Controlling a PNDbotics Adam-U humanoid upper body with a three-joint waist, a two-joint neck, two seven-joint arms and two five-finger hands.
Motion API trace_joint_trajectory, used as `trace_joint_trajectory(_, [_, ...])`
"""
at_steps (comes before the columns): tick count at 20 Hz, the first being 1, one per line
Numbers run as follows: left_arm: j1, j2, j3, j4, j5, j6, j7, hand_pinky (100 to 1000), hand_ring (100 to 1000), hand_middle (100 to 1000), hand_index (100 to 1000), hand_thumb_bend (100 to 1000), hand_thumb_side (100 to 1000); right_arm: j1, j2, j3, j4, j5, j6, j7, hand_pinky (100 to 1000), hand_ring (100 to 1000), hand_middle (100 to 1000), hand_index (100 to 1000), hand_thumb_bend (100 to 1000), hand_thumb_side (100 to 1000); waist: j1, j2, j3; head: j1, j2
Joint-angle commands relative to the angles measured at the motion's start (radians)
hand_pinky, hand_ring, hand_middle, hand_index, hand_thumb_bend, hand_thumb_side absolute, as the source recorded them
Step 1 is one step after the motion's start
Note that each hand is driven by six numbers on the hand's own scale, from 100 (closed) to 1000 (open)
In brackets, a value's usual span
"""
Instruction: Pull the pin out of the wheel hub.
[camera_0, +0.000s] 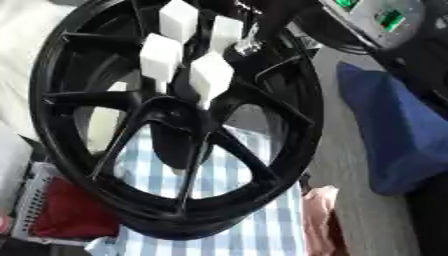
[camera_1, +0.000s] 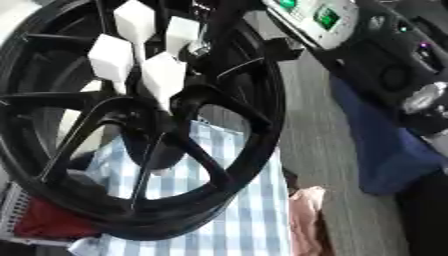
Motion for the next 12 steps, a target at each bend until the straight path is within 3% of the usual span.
trace_joint_trajectory(1, [-0.014,0.022,0.013,-0.013,0.000,0.003,0.002,770,777,773,781,372,728,-0.019,-0.033,-0.016,-0.028,-0.051,0.036,-0.025,734,639,531,587,413,223,0.013,-0.015,-0.002,-0.002,0.006])
trace_joint_trajectory(12, [-0.009,0.025,0.016,-0.009,-0.001,0.009,0.007,773,777,775,780,369,730,-0.032,-0.046,-0.035,-0.059,-0.152,0.088,-0.115,718,613,513,565,372,190,0.014,-0.018,-0.007,-0.002,0.006])
